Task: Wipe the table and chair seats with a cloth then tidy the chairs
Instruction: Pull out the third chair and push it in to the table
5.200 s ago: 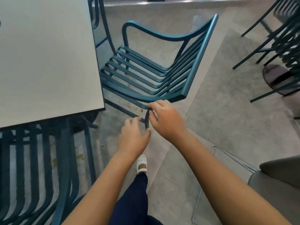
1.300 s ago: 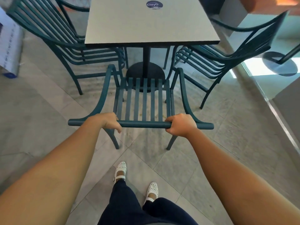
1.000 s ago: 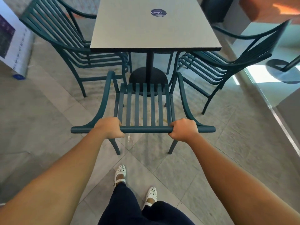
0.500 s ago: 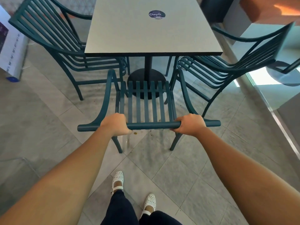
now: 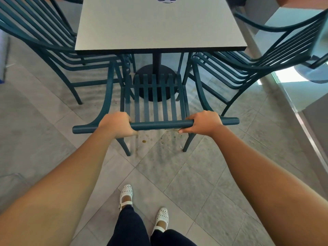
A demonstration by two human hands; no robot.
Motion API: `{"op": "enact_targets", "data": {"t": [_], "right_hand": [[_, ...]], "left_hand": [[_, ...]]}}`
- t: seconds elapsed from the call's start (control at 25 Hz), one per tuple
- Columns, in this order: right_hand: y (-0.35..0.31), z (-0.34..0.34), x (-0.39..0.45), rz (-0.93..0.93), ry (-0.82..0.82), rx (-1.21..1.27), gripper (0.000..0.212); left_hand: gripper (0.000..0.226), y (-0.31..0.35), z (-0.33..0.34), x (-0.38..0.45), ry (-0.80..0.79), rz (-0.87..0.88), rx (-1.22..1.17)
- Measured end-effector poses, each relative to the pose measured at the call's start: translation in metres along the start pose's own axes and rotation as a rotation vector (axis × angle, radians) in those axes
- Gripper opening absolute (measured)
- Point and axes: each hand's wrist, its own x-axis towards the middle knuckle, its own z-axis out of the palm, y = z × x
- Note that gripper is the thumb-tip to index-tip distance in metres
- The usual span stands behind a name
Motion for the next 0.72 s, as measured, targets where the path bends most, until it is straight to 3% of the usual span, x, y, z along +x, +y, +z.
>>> {"op": "enact_targets", "data": {"t": [0.72], "right_hand": [[0.039, -0.021, 0.077, -0.083, 0.045, 0.006, 0.078]], "left_hand": [[0.031, 0.004, -0.033, 0.078, 0.057, 0.018, 0.037]]}}
